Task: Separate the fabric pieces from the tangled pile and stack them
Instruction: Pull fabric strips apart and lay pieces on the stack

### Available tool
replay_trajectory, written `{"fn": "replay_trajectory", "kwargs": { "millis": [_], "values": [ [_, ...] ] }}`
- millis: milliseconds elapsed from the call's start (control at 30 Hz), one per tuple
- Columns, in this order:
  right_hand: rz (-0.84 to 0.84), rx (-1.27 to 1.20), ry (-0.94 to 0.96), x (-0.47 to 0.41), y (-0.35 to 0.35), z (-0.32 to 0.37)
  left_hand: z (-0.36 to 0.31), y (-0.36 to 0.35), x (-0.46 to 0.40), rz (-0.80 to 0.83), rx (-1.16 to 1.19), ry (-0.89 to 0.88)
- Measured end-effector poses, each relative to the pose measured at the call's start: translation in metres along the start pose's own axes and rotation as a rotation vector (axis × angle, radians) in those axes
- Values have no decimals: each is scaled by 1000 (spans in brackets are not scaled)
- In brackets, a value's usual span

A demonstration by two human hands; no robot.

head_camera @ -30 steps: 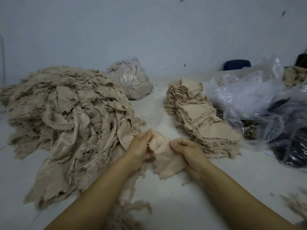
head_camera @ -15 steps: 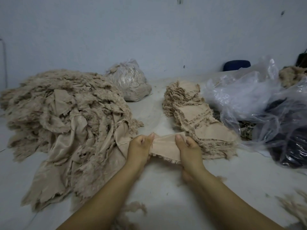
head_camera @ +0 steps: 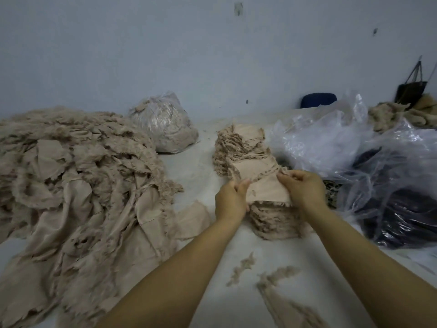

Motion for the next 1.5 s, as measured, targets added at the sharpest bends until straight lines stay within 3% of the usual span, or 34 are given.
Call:
{"fn": "replay_trajectory", "kwargs": {
  "millis": [100, 167, 300, 400, 467, 567, 667, 733, 800, 900, 1067, 1133, 1267, 1400, 1500],
  "values": [
    [16, 66, 28, -15, 3, -8, 30, 5, -8, -40, 66, 170],
    [111, 146, 33, -20, -1, -16, 45, 26, -15, -76, 2, 143],
    [240, 521, 144, -15, -10, -12, 55, 58, -23, 15, -458, -134],
    [90, 745, 359, -3, -9, 14, 72, 59, -17, 226, -770, -193],
    [64, 551, 469, 21, -16, 38, 76, 59, -9, 311, -662, -177],
    [351, 318, 503, 75, -54, 51, 73, 70, -2, 263, -238, -2],
    [590, 464, 372, 113, -95, 22, 62, 84, -1, 124, -366, -136],
    [626, 588, 295, 126, -109, 5, 67, 83, 5, 200, -535, -144],
    [594, 712, 283, 130, -116, -4, 76, 75, 13, 344, -633, -115],
    [547, 698, 270, 131, -119, -7, 73, 71, 23, 405, -404, -82],
    [383, -56, 34, 115, -100, 10, 45, 76, 24, 337, 373, 135],
    [240, -196, 24, 95, -78, 21, 32, 71, 17, 302, 498, 188],
    [25, -139, 91, 35, -28, 33, 8, 45, 5, 255, 516, 236],
    [77, 59, 90, -9, -5, 18, 4, 24, 1, 285, 489, 252],
    [54, 349, 202, -15, 3, 18, 15, 37, -3, 288, 334, 167]
  ]
}}
Point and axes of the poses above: each hand's wrist, its own x-axis away from the middle knuckle, its own y-axis out of the back of the hand, z = x × y, the point moved 8 cm from there along -x, towards the middle knuckle, and after that the axes turned 8 degrees about -z, right-handed, at the moved point
